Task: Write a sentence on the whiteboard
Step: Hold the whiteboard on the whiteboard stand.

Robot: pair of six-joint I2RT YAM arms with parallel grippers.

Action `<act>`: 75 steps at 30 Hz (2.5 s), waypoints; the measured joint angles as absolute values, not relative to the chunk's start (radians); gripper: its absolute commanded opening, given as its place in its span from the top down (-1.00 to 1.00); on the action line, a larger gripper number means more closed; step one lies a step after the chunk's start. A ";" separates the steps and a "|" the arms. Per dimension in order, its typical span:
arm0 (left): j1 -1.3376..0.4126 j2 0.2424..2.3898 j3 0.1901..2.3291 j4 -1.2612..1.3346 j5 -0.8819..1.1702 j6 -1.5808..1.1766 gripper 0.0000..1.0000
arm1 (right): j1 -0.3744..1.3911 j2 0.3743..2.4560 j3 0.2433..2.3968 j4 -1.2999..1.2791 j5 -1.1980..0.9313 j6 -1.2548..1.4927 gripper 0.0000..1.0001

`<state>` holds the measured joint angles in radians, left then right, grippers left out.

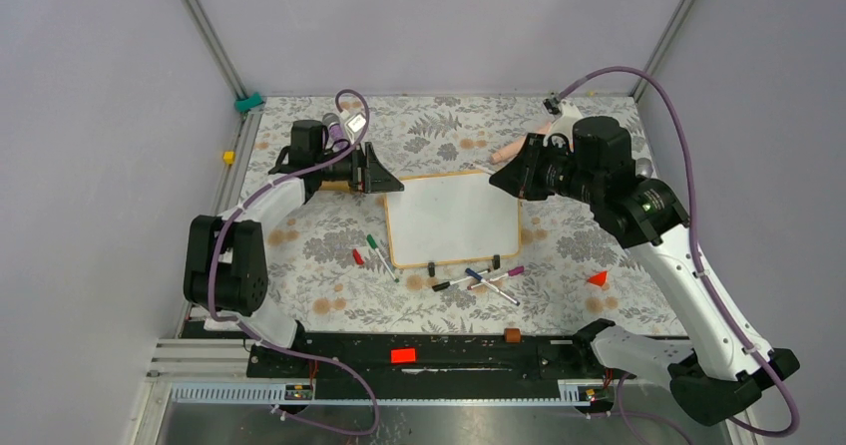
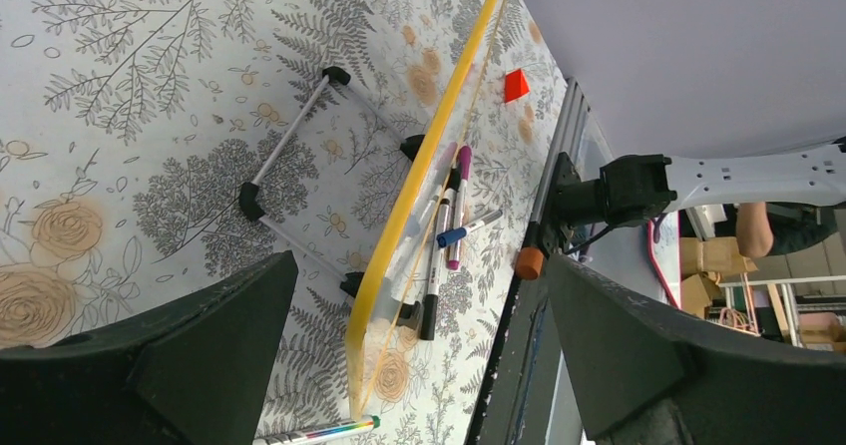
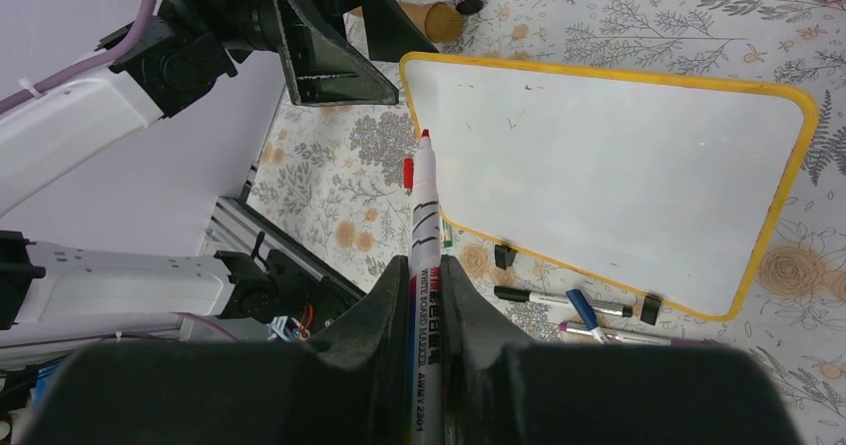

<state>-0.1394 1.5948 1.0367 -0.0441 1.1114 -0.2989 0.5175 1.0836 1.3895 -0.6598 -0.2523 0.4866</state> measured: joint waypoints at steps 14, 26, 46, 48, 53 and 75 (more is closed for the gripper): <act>-0.133 1.634 1.033 -0.004 1.161 -0.286 0.03 | 0.528 1.139 1.389 -0.644 -0.256 0.486 1.00; -0.114 1.679 0.913 0.412 1.212 -0.571 0.52 | 0.642 1.286 1.452 -0.618 -0.253 0.468 1.00; -0.092 1.865 0.825 1.383 1.325 -1.205 0.50 | 0.719 1.377 1.502 -0.596 -0.220 0.441 1.00; -0.090 1.861 0.804 1.387 1.324 -1.198 0.23 | 0.722 1.378 1.503 -0.592 -0.218 0.440 1.00; -0.089 1.860 0.792 1.396 1.340 -1.186 -0.14 | 0.727 1.380 1.507 -0.591 -0.216 0.440 1.00; -0.091 1.854 0.735 1.402 1.232 -1.154 0.34 | 0.728 1.380 1.508 -0.591 -0.200 0.430 1.00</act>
